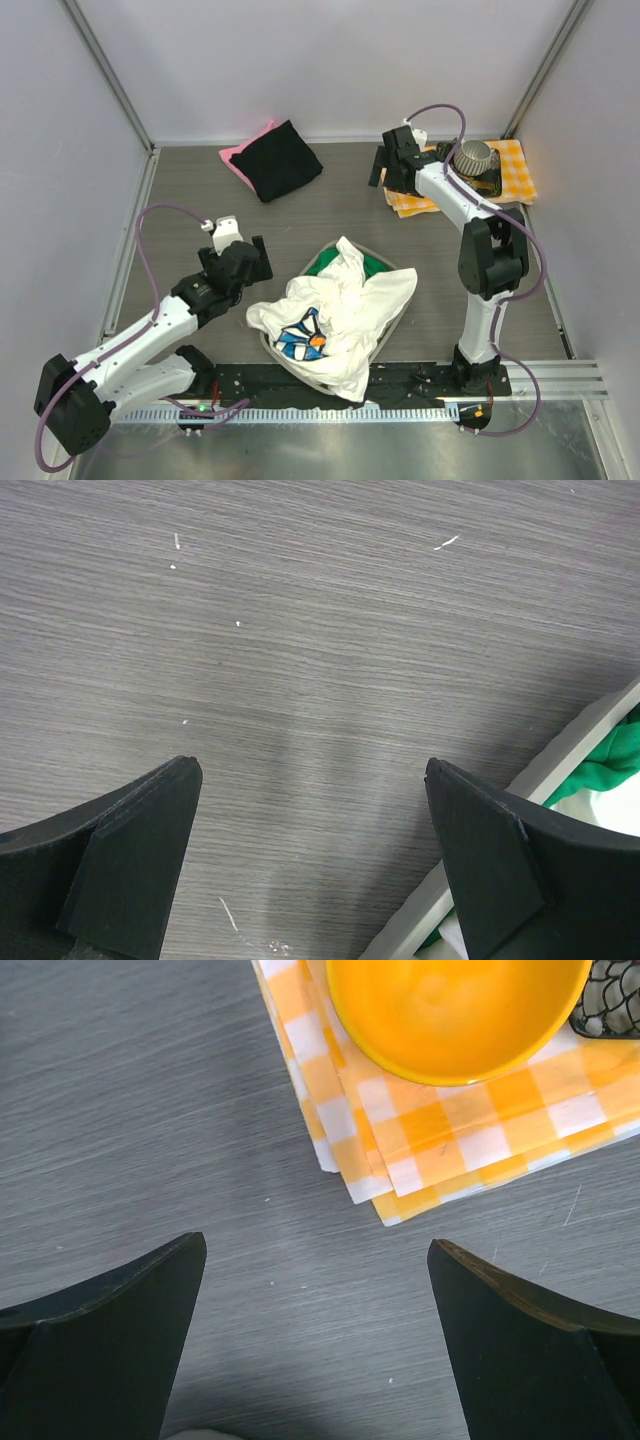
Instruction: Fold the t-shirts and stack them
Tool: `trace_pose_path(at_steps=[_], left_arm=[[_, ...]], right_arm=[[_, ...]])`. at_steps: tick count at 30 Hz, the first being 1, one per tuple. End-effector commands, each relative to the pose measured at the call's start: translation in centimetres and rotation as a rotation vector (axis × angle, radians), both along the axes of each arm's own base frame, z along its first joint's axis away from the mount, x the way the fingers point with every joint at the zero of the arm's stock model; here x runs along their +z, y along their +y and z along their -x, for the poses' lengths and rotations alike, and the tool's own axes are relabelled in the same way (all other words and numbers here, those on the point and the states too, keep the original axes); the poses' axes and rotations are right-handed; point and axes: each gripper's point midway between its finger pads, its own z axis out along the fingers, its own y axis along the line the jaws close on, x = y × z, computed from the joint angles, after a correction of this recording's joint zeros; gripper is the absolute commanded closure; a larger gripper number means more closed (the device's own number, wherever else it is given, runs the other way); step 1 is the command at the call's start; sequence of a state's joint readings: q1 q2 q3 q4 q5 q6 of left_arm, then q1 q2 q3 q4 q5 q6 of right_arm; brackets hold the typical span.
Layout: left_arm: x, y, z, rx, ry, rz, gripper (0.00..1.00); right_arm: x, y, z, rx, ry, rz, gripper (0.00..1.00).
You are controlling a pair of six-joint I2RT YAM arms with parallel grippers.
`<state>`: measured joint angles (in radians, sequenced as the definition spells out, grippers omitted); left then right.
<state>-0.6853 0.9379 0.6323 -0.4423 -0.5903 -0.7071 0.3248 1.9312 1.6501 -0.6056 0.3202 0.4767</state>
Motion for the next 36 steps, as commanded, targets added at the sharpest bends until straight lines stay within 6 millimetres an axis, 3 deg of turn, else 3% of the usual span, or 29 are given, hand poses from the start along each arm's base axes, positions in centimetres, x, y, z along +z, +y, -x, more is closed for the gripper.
trace_pose_path(at_steps=[1, 11, 18, 36], left_arm=[[1.2, 0.0, -0.3, 0.024, -0.042, 0.043, 0.00], [1.0, 0.4, -0.1, 0.032, -0.036, 0.026, 0.00], [0.7, 0.5, -0.2, 0.036, -0.025, 0.002, 0.00], [-0.1, 0.6, -0.5, 0.041, -0.002, -0.038, 0.00]], right_arm=[[-1.0, -2.0, -1.3, -0.052, -0.012, 0.045, 0.00], [-6.1, -2.2, -3.0, -0.072, 0.048, 0.100, 0.00], [-7.4, -2.5, -4.6, -0.095, 0.040, 0.122, 0.00], [-11.7, -8.8, -5.9, -0.229, 0.099, 0.137, 0.00]])
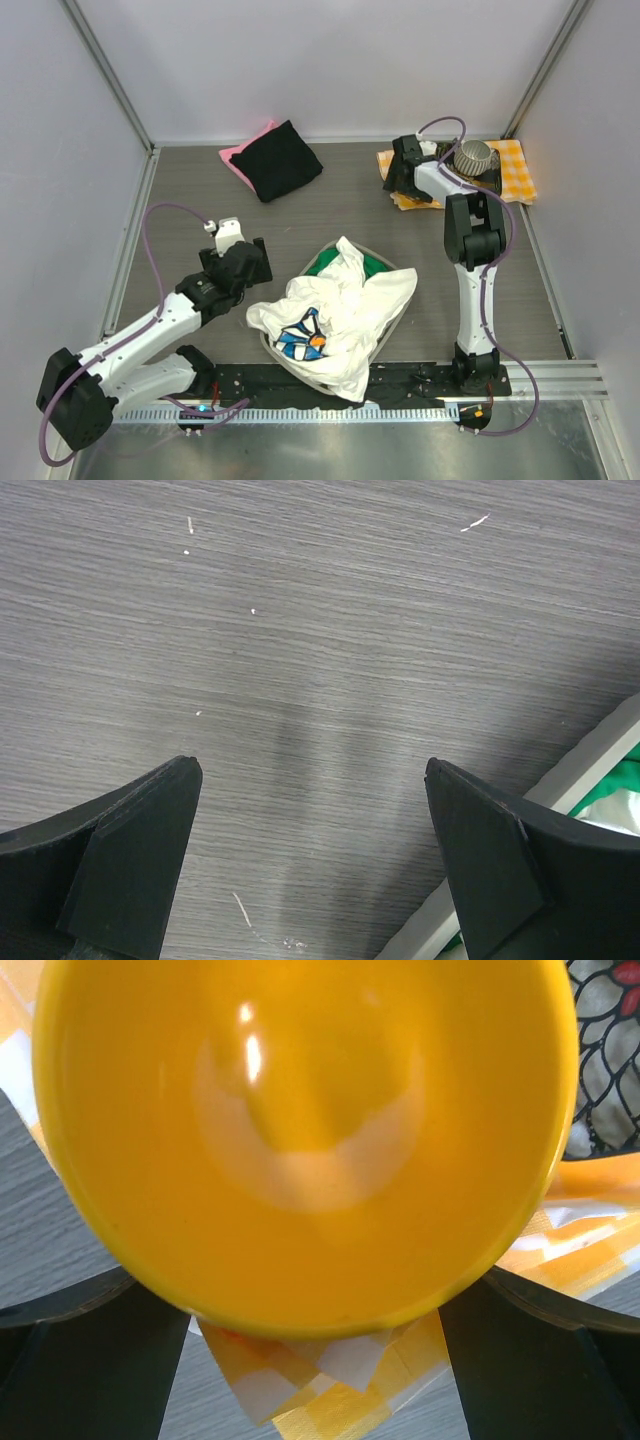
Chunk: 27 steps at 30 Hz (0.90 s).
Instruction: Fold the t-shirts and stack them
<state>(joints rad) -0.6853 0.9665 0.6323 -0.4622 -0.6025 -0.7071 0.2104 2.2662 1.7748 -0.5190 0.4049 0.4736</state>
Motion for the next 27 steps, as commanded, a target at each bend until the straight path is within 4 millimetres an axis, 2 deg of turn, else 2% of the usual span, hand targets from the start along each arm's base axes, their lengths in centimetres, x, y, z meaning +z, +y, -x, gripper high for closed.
trace_pose_path(at_steps=[1, 5, 12, 17, 19, 20, 22, 23, 27], left_arm=[[0.9, 0.2, -0.8, 0.032, -0.036, -0.001, 0.00], [0.7, 0.2, -0.8, 0.029, -0.030, -0.007, 0.00], [0.7, 0.0, -0.9, 0.023, -0.028, -0.008, 0.00], [0.9, -0.1, -1.0, 0.023, -0.030, -0.004, 0.00], [0.9, -0.3, -1.1, 0.020, -0.030, -0.002, 0.00], [0.9, -0.2, -1.1, 0.022, -0.028, -0.004, 0.00], [0.7, -0.3, -1.1, 0.018, -0.024, -0.003, 0.00], [0.8, -0.4, -1.1, 0.017, -0.024, -0.003, 0.00], [0.6, -0.4, -1.2, 0.018, -0.022, -0.007, 0.00]], right_arm=[[-1.2, -2.8, -0.8, -0.067, 0.001, 0.041, 0.00], [-2.2, -3.7, -0.8, -0.086, 0.016, 0.061, 0.00], [-2.9, -5.1, -1.3, -0.123, 0.027, 0.055, 0.00], [-2.4, -6.0, -2.3, -0.150, 0.013, 0.048, 0.00], [-2.9, -6.3, -2.3, -0.157, 0.034, 0.051, 0.00], [-2.2, -6.7, -3.1, -0.169, 0.015, 0.052, 0.00], [-2.8, -7.4, -3.0, -0.184, 0.038, 0.052, 0.00], [-2.3, -7.6, -3.5, -0.190, 0.025, 0.046, 0.01], [-2.6, -8.5, -3.6, -0.207, 0.040, 0.036, 0.00]])
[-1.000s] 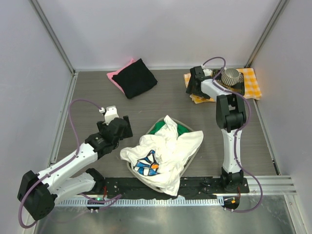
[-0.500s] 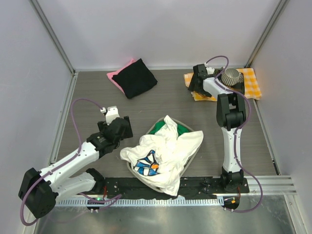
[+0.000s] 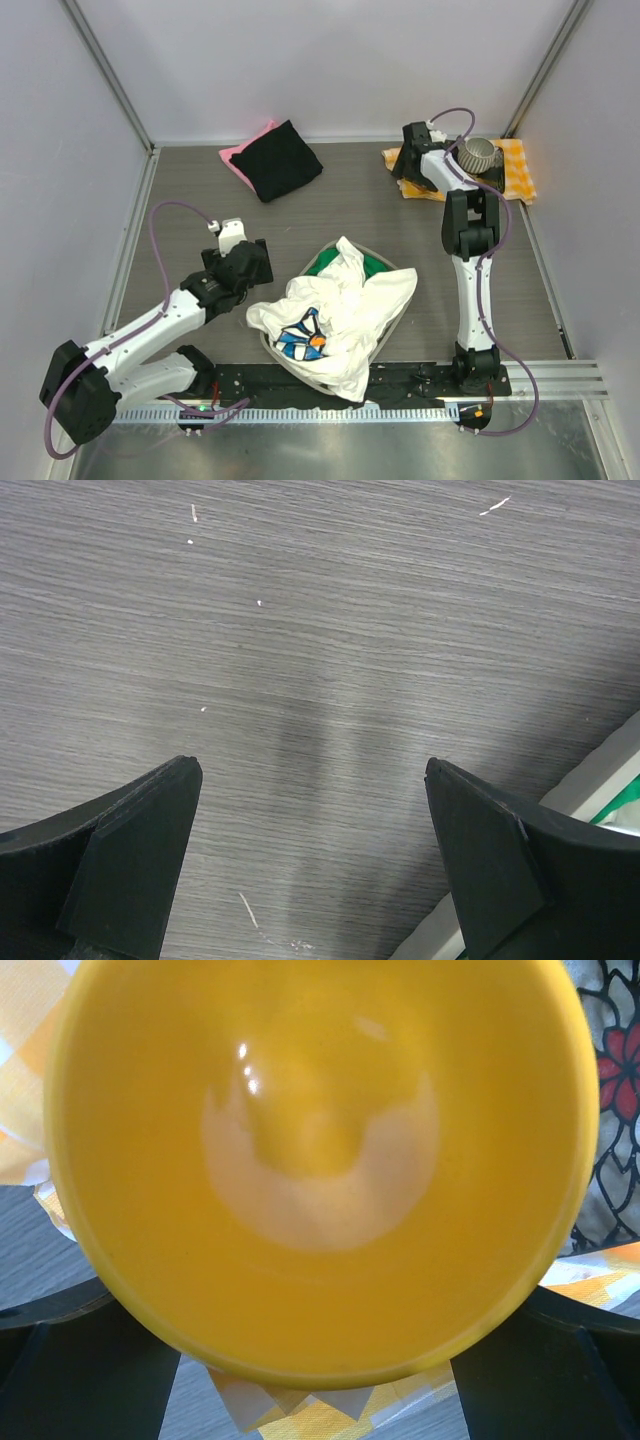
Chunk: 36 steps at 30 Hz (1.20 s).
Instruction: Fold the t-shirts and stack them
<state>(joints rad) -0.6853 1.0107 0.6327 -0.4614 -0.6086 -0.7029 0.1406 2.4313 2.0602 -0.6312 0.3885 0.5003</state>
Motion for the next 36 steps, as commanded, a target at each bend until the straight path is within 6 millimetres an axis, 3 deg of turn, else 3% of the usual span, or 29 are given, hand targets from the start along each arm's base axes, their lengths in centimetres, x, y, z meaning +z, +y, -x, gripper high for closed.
trace_pose_path(at_steps=[1, 5, 8, 11, 15, 16, 17, 20, 21, 23, 24, 26, 27, 28, 29, 30, 31, 32, 33, 34, 35, 36], left_arm=[[1.6, -0.5, -1.2, 0.017, -0.052, 0.025, 0.00], [1.6, -0.7, -1.2, 0.012, -0.046, 0.027, 0.00], [1.6, -0.8, -1.2, 0.011, -0.044, 0.034, 0.00], [1.8, -0.7, -1.0, 0.018, -0.045, 0.044, 0.00], [2.9, -0.1, -0.8, 0.056, -0.040, 0.038, 0.00], [3.3, -0.1, -0.9, 0.063, -0.043, 0.040, 0.00], [3.8, 0.0, -1.0, 0.069, -0.046, 0.038, 0.00], [6.5, -0.1, -1.5, 0.068, -0.072, 0.031, 0.00], [8.2, -0.3, -1.9, 0.068, -0.093, 0.043, 0.00], [9.1, -1.0, -2.4, 0.034, -0.093, 0.037, 0.00], [10.4, -1.5, -2.9, 0.027, -0.106, 0.052, 0.00], [10.5, -2.3, -3.5, -0.005, -0.077, 0.032, 0.00], [11.2, -2.8, -3.8, -0.012, -0.078, 0.036, 0.00], [11.2, -3.1, -4.0, -0.022, -0.070, 0.035, 0.00], [10.9, -4.1, -4.4, -0.059, -0.053, 0.039, 0.00], [10.6, -4.4, -4.6, -0.070, -0.041, 0.038, 0.00], [10.5, -4.9, -4.7, -0.091, -0.028, 0.042, 0.00], [9.6, -6.2, -5.0, -0.138, 0.020, 0.047, 0.00], [9.1, -6.9, -5.0, -0.178, 0.048, 0.040, 0.00], [8.4, -7.5, -5.1, -0.201, 0.080, 0.034, 0.00], [7.4, -8.7, -5.0, -0.244, 0.130, 0.044, 0.00], [6.8, -9.2, -5.0, -0.265, 0.154, 0.046, 0.00]], right_arm=[[-2.4, -5.8, 0.6, -0.125, 0.056, 0.064, 0.00], [-2.1, -6.1, 0.2, -0.130, 0.045, 0.061, 0.00], [-1.5, -5.1, 0.4, -0.118, 0.033, 0.022, 0.00], [0.5, -3.9, 0.5, -0.092, 0.001, 0.023, 0.00], [4.7, -2.1, 0.7, -0.070, -0.067, 0.050, 0.00], [7.2, -1.7, 0.6, -0.063, -0.112, 0.049, 0.00], [8.3, -0.7, 0.8, -0.050, -0.129, 0.058, 0.00], [13.3, 0.6, 1.3, -0.014, -0.202, 0.060, 0.00], [14.5, 1.8, 1.6, 0.013, -0.220, 0.053, 0.00], [17.4, 3.3, 2.6, 0.052, -0.245, 0.055, 0.00], [18.4, 5.0, 3.2, 0.078, -0.256, 0.062, 0.00], [20.0, 6.5, 4.9, 0.128, -0.256, 0.074, 0.00], [20.5, 8.9, 5.9, 0.181, -0.258, 0.059, 0.00], [19.8, 9.8, 7.1, 0.219, -0.226, 0.060, 0.00], [21.0, 10.5, 8.6, 0.238, -0.234, 0.046, 0.00], [21.0, 12.0, 10.0, 0.273, -0.227, 0.035, 0.00], [19.0, 12.6, 11.8, 0.302, -0.175, 0.048, 0.00], [20.9, 13.0, 13.2, 0.317, -0.225, 0.027, 0.00], [20.7, 13.3, 14.2, 0.325, -0.226, 0.026, 0.00], [18.6, 14.2, 16.5, 0.360, -0.183, 0.029, 0.00], [18.5, 14.6, 17.5, 0.359, -0.193, -0.002, 0.00], [19.7, 14.7, 19.1, 0.367, -0.225, -0.036, 0.00]])
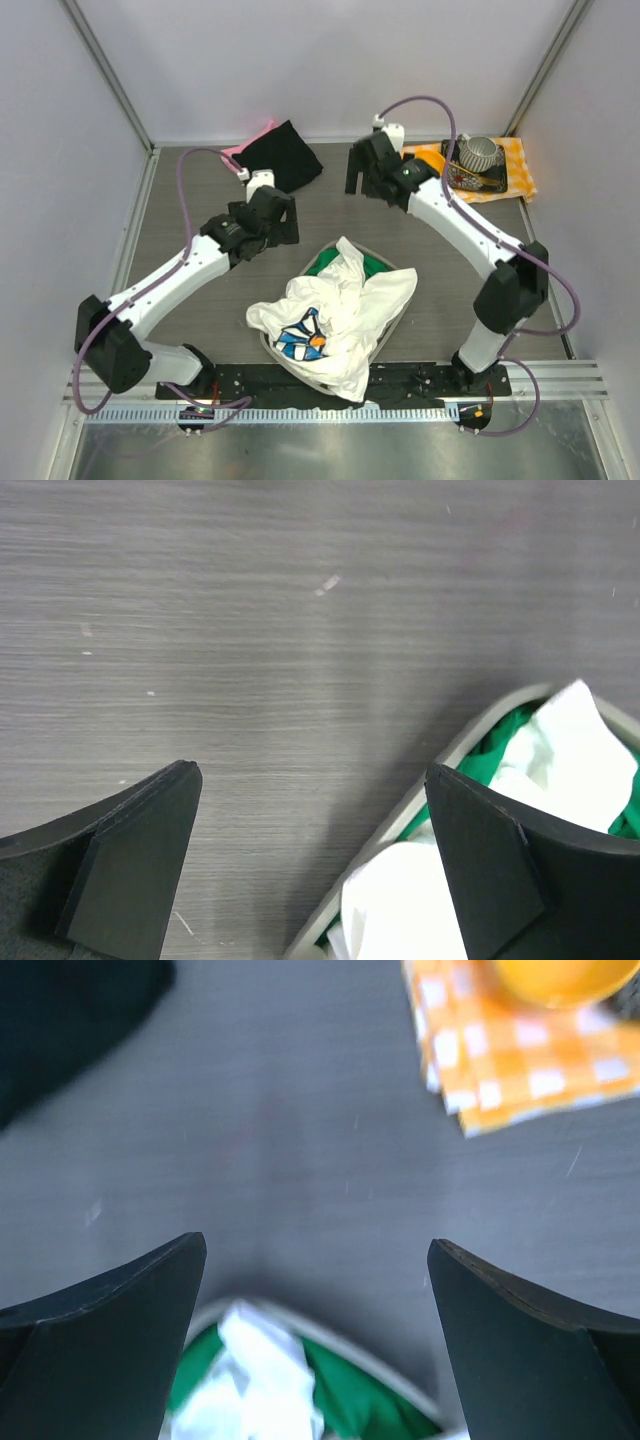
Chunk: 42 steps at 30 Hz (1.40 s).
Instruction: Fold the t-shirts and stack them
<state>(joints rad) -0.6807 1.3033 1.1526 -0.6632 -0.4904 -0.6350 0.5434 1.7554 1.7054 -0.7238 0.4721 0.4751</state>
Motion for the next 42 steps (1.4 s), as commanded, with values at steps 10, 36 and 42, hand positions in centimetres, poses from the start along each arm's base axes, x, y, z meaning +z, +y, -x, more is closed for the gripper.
trace_pose_path(at_steps=[10, 36, 42], left_arm=[[-5.2, -1.9, 2.5, -0.108, 0.132, 0.067, 0.00], [-6.9, 3.2, 4.9, 0.039, 0.087, 0.093, 0.00], [-6.1, 3.8, 5.0, 0.057, 0.063, 0.096, 0.00]], right_arm=[[-7.1, 3.1, 20.8, 0.289, 0.180, -0.114, 0.00], [-15.0, 14.5, 26.5, 0.475, 0.209, 0.026, 0.99], [-5.7, 14.3, 24.3, 0.445, 0.027, 0.045, 0.99]])
